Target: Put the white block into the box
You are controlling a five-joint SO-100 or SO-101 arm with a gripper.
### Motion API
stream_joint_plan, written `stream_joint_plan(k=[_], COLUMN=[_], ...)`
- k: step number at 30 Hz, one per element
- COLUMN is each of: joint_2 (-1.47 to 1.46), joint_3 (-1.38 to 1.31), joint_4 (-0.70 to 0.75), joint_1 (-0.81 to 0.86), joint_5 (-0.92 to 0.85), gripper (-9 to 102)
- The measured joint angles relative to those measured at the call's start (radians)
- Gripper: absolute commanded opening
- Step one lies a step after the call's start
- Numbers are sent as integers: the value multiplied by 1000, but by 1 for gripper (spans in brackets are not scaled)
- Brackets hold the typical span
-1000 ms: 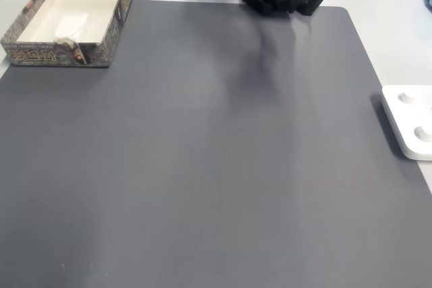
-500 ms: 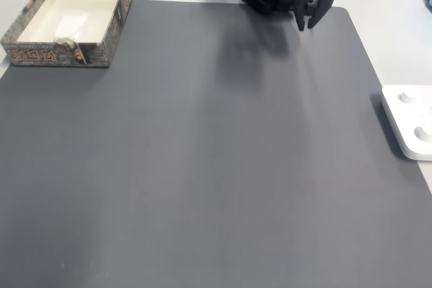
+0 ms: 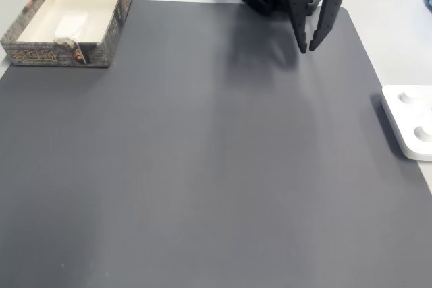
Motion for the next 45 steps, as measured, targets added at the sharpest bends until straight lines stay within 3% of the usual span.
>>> stream_joint_plan(k=[10,17,45], joint_2=[43,52,54], joint_3=[48,48,48], joint_4=[-71,48,135], joint_1=[31,74,77], joint_5=[150,221,69], gripper=[-2,-2,-2])
